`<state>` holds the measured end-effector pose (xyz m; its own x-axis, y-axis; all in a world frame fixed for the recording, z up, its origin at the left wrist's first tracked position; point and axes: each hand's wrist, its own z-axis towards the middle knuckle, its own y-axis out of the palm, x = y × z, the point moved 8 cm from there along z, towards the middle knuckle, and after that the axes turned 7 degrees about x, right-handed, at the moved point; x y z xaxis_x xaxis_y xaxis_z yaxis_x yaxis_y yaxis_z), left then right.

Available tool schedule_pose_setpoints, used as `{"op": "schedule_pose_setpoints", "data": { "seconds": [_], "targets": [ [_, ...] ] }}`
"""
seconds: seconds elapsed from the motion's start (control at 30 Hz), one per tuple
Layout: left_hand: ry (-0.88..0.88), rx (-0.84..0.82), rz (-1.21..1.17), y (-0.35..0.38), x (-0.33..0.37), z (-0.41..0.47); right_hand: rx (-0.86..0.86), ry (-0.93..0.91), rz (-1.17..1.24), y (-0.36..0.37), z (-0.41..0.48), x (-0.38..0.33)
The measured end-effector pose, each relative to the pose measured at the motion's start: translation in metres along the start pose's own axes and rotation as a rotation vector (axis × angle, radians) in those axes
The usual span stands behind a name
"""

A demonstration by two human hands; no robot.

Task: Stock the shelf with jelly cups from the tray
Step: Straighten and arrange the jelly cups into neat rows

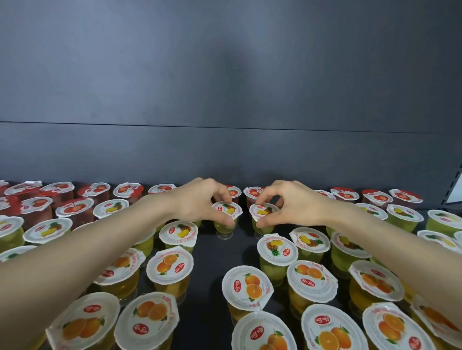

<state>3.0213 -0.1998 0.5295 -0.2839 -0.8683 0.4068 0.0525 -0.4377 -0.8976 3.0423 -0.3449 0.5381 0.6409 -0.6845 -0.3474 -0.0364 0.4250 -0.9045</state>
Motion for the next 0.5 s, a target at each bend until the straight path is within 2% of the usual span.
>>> {"op": "schedule_pose_setpoints", "data": {
  "seconds": [0.37,0.5],
  "targets": [
    [-0.024,0.011,-0.021,0.0027,0.0001,-0.0016,0.024,0.022,0.01,0.0007,-0.0023,0.0015],
    [-0.018,0.034,0.066,0.0031,0.0041,-0.0043,0.029,0.019,-0.008,0.0014,-0.0028,0.0005]
  ]
}}
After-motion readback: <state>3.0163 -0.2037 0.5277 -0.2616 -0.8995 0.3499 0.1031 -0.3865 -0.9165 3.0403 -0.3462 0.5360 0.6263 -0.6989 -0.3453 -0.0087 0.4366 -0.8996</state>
